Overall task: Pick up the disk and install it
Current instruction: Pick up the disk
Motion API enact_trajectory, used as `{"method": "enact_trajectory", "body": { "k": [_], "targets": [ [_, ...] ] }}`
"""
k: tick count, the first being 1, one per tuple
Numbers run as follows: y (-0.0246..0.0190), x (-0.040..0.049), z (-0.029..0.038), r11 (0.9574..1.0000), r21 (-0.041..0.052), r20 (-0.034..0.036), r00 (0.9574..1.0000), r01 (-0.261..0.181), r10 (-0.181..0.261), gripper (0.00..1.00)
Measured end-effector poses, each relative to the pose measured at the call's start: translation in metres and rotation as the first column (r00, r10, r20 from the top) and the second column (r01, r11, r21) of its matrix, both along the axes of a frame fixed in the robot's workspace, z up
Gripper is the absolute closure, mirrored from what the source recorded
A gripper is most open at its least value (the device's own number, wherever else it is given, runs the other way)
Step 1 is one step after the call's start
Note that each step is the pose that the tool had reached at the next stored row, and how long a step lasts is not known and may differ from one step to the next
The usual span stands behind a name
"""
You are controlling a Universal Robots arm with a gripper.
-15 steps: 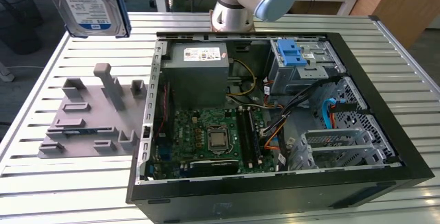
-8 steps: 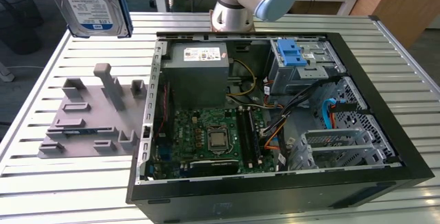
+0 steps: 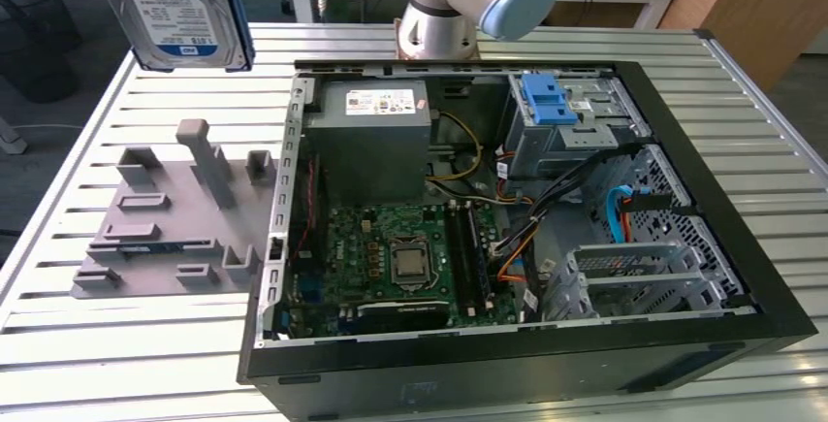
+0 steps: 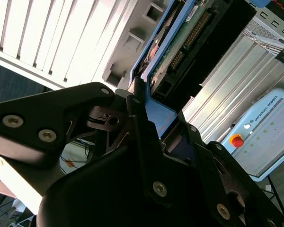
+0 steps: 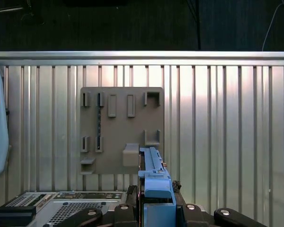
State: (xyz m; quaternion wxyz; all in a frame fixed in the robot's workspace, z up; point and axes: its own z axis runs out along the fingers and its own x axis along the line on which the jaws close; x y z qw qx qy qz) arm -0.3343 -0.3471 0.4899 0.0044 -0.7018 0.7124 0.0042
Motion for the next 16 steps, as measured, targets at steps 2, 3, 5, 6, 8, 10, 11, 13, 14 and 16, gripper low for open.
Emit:
{"method": "enact_trajectory", "body": {
  "k": [2,3,5,6,8,10,11,13,14,16],
  "targets": [
    [0.0000,0.0011,-0.0001,1.0000,0.0001,0.0001,1.0000,0.000,0.000,0.64],
    [0.0000,0.0018,-0.0001,1.0000,0.0000,0.0001,1.0000,0.000,0.000,0.64],
    [0.0000,0.0032,-0.0002,1.0000,0.0000,0.0001,1.0000,0.000,0.000,0.64],
    [-0.0001,0.0039,-0.0002,1.0000,0.0000,0.0001,1.0000,0.000,0.000,0.64],
    [-0.0001,0.0050,-0.0003,1.0000,0.0001,0.0001,1.0000,0.000,0.000,0.64],
    [-0.0002,0.0060,-0.0003,1.0000,0.0000,0.0001,1.0000,0.000,0.000,0.64],
    [-0.0003,0.0064,-0.0003,1.0000,0.0001,0.0001,1.0000,0.000,0.000,0.64],
    [-0.0008,0.0069,-0.0004,1.0000,0.0000,0.0001,1.0000,0.000,0.000,0.64],
    [-0.0013,0.0070,-0.0004,1.0000,0.0000,0.0000,1.0000,0.000,0.000,0.64],
    [-0.0028,0.0071,-0.0006,1.0000,0.0000,0.0001,1.0000,0.000,0.000,0.64]
  ]
}}
